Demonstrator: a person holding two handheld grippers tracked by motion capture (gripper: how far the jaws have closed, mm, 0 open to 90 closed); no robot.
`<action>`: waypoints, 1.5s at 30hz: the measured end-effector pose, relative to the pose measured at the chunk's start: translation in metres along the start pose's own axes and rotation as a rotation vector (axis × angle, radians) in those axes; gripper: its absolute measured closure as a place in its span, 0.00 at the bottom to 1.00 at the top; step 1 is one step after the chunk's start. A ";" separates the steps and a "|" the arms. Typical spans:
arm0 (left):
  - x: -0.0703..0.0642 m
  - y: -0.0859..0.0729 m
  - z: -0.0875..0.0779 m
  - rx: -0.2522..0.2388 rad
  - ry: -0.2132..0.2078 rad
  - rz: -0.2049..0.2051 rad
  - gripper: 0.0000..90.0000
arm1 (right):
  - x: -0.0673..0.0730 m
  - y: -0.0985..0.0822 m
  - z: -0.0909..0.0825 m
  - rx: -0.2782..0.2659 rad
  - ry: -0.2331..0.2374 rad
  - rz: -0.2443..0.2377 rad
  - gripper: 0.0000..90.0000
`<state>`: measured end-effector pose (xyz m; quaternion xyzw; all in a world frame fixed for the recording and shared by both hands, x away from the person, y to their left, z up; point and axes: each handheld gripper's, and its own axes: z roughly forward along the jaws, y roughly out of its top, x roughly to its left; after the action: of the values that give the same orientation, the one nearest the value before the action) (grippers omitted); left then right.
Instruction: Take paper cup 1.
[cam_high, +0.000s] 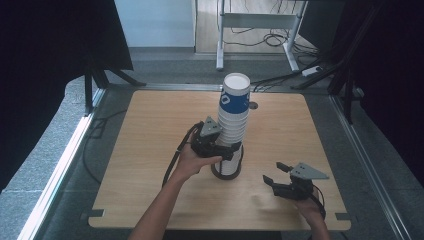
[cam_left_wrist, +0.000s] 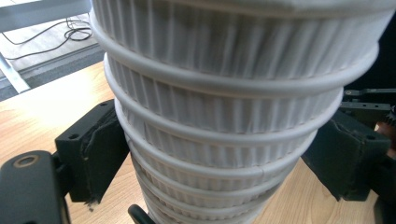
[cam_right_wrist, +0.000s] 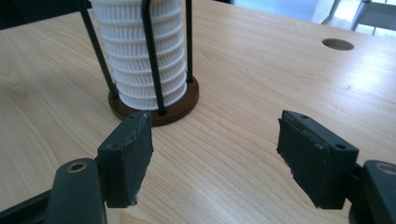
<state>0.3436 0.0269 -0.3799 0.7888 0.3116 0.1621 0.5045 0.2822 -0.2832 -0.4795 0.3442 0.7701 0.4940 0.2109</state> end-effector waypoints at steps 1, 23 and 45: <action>0.000 0.000 0.000 0.000 -0.001 0.001 0.14 | 0.000 0.000 -0.001 -0.006 0.006 0.000 0.30; 0.000 -0.001 0.001 0.000 -0.002 0.028 0.14 | -0.014 0.074 -0.015 -0.124 0.146 0.029 0.27; -0.002 0.002 0.002 0.035 0.010 0.058 0.14 | -0.010 0.190 -0.021 -0.150 0.288 -0.093 0.26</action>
<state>0.3434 0.0236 -0.3785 0.8054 0.2937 0.1753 0.4841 0.3355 -0.2511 -0.2982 0.2172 0.7683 0.5841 0.1463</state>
